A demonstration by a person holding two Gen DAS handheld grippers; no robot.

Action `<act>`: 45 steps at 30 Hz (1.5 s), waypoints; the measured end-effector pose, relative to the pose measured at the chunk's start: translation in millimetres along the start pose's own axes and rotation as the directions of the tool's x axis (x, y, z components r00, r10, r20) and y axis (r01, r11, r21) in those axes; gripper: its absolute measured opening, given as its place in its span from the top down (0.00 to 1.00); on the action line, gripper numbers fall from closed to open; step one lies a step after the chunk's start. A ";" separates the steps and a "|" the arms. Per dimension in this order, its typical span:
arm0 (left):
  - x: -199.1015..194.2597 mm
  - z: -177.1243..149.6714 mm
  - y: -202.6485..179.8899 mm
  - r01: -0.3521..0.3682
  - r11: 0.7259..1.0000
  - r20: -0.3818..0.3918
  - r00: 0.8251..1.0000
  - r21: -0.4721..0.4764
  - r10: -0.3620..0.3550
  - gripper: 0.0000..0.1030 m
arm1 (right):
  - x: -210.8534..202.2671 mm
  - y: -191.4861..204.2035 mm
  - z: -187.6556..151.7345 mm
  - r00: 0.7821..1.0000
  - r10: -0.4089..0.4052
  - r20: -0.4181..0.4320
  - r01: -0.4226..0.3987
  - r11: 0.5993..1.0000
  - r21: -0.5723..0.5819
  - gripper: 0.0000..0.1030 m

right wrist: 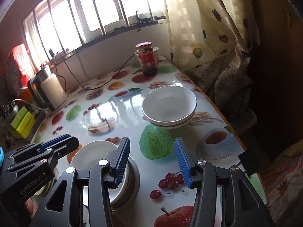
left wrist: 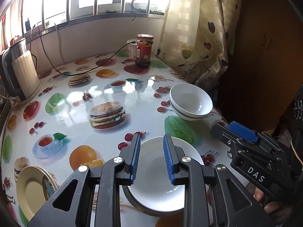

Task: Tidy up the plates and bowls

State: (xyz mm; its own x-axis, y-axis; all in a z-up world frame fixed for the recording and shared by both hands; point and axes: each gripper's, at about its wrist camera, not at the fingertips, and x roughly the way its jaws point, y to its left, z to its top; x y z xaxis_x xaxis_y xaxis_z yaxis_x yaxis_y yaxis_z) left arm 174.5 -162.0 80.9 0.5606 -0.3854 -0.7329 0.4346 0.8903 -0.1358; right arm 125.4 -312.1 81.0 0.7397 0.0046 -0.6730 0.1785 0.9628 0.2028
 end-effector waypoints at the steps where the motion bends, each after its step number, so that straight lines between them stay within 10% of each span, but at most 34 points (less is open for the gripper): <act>1: 2.0 2.5 -0.7 0.007 1.000 -0.001 1.000 -0.002 -0.007 0.72 | 0.1 -2.7 2.1 1.000 -0.007 0.004 0.007 1.000 0.001 0.52; 45: 122.1 85.9 -47.3 0.003 0.998 -0.188 0.982 0.067 0.010 0.72 | 88.6 -80.8 55.3 0.994 -0.078 -0.080 0.083 0.995 0.059 0.43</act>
State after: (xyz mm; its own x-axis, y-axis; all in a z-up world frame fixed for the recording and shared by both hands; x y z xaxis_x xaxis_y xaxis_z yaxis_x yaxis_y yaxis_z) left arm 282.9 -271.9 55.1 0.4226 -0.3244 -0.8463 0.4828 0.8708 -0.0927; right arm 212.4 -404.4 44.3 0.6689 -0.0493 -0.7417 0.2776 0.9421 0.1878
